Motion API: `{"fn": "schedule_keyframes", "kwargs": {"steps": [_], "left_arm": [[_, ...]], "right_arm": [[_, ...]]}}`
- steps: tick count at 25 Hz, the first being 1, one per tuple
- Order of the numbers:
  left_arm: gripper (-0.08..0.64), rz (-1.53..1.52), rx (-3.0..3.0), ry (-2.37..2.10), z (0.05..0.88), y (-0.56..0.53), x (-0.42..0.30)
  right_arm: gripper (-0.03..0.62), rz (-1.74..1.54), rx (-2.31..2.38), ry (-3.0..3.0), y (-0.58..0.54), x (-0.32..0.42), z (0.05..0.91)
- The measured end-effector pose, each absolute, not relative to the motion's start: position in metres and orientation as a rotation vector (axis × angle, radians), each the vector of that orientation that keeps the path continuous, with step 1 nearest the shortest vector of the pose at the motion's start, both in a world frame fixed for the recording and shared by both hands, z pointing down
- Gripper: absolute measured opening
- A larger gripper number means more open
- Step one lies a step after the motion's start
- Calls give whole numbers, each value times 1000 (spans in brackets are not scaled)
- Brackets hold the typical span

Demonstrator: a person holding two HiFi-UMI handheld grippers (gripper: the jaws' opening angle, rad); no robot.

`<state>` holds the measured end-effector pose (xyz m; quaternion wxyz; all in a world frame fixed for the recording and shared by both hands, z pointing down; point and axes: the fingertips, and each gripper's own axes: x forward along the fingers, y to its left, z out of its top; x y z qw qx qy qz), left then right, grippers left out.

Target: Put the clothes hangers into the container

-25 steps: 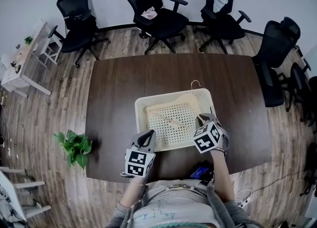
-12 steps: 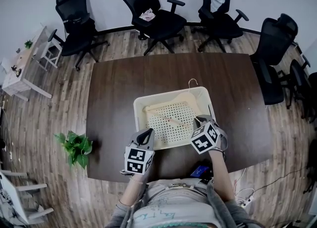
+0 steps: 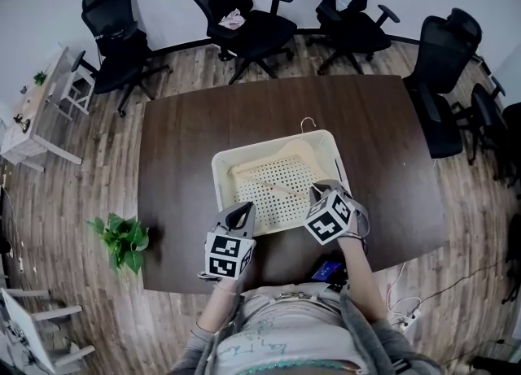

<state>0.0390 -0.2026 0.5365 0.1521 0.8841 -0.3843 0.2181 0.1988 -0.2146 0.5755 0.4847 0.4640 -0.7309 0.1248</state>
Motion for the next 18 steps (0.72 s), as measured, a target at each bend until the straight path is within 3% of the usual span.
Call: {"fn": "schedule_keyframes", "kwargs": {"steps": [18], "left_arm": [[11,552,2593,-1054,516,-190,81]], "right_arm": [[31,324,1116,-1888,-194,174,562]]}}
